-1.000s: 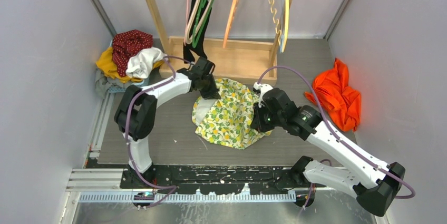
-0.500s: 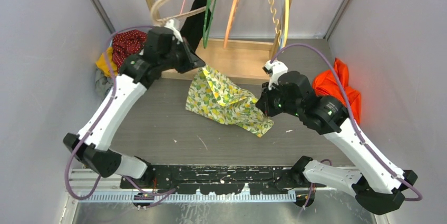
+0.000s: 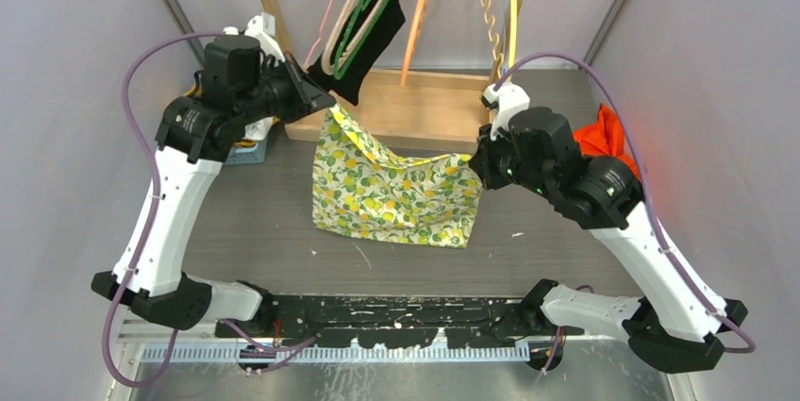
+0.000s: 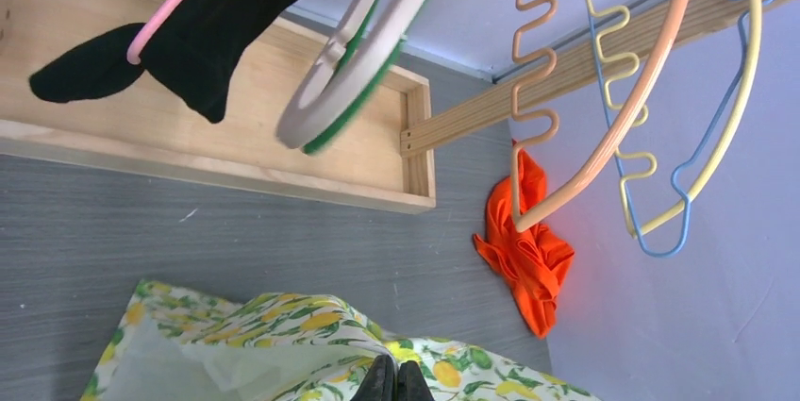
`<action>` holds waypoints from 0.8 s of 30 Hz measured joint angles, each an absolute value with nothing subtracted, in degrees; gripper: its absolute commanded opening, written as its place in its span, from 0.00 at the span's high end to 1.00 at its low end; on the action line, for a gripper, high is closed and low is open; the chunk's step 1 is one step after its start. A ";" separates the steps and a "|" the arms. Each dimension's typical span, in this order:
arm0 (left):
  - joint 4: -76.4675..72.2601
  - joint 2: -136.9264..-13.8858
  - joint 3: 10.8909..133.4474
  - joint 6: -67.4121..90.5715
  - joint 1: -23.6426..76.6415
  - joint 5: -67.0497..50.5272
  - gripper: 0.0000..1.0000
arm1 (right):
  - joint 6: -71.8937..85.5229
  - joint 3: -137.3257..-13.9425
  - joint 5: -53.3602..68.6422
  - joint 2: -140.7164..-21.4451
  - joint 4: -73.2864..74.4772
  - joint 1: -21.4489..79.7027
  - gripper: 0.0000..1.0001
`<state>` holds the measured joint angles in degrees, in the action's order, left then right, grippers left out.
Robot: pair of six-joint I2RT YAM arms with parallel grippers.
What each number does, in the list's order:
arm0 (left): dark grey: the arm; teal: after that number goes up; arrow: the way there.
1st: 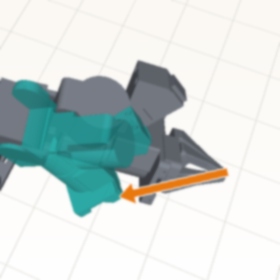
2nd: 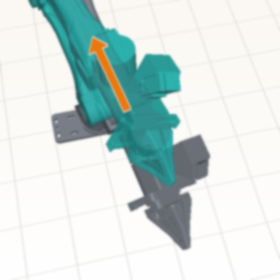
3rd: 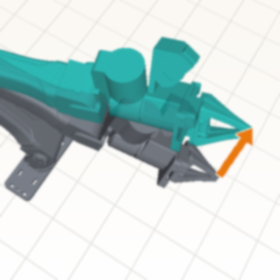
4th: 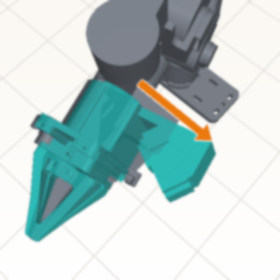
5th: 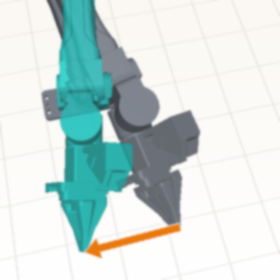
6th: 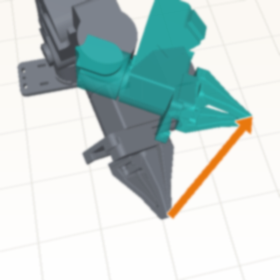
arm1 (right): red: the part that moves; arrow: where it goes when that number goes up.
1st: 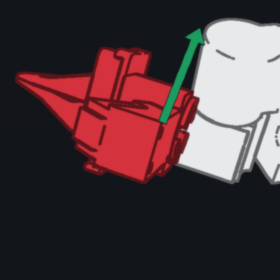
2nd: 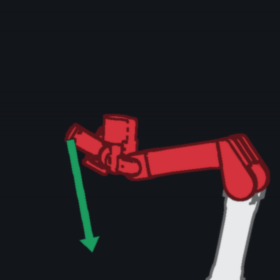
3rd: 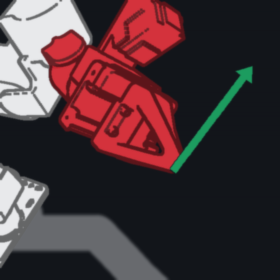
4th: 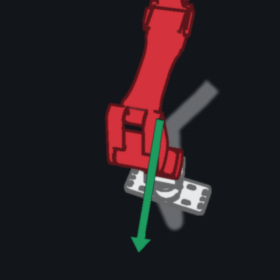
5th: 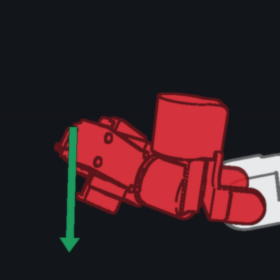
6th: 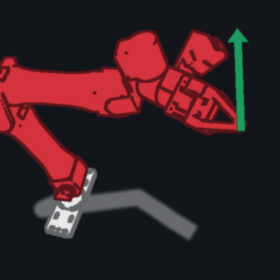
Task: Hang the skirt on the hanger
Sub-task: Flatten out the skirt at the center of the board.
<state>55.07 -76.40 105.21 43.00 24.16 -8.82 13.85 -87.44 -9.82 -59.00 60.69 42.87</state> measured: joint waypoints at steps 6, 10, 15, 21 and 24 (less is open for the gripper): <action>56.69 -81.36 114.10 42.92 21.41 -9.06 1.00 | 13.10 -90.61 -10.74 -65.71 58.72 39.66 0.99; 56.29 -87.70 121.40 43.00 18.09 -10.98 1.00 | 12.08 -96.25 -9.72 -72.16 56.45 34.26 0.99; 56.05 -95.26 130.21 43.09 15.73 -14.22 1.00 | 10.63 -102.35 -8.75 -76.05 53.58 29.56 0.99; 52.34 -86.70 117.38 43.35 15.62 -16.08 1.00 | 10.48 -101.32 -4.71 -71.72 50.52 29.08 0.99; 48.66 -77.21 103.92 44.21 15.62 -17.30 1.00 | 11.20 -93.34 -2.17 -65.76 48.90 29.10 0.99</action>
